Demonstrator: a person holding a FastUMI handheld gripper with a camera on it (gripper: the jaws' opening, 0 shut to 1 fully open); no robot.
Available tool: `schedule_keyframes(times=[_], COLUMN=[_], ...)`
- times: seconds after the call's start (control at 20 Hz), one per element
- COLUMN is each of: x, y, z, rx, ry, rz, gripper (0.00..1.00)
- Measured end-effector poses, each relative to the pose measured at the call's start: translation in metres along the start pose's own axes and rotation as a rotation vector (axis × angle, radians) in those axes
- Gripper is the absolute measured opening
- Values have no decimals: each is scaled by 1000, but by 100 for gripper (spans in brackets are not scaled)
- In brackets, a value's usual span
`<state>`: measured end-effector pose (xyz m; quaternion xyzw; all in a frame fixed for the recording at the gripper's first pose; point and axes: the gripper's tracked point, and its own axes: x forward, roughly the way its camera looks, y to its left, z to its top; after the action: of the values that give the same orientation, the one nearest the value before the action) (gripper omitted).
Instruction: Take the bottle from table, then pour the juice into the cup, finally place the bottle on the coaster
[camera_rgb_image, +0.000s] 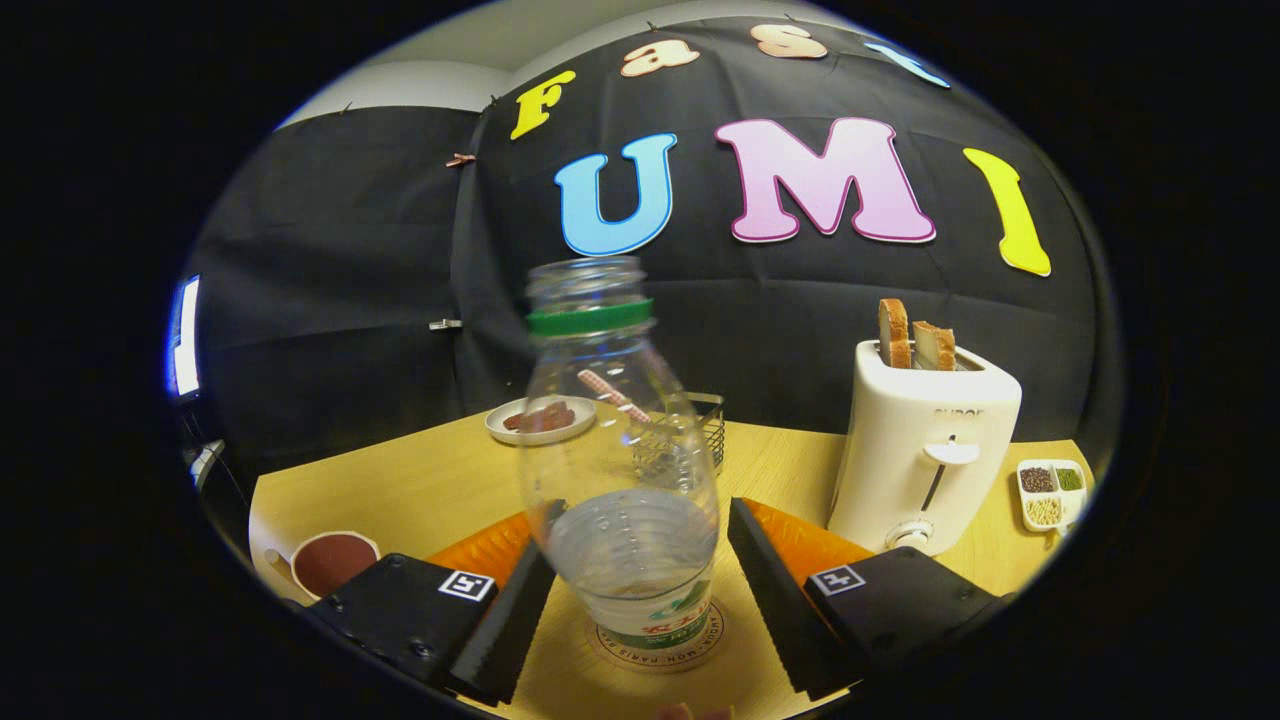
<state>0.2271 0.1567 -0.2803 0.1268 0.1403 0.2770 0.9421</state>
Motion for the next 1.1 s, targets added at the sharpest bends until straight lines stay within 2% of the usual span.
schedule_keyframes(times=[0.4,0.7,1.1], x=[-11,-36,-97], y=[8,9,16], z=[6,18,45], rx=[11,2,-4], ry=[18,6,2], rz=[-9,-47,-108], gripper=[98,98,98])
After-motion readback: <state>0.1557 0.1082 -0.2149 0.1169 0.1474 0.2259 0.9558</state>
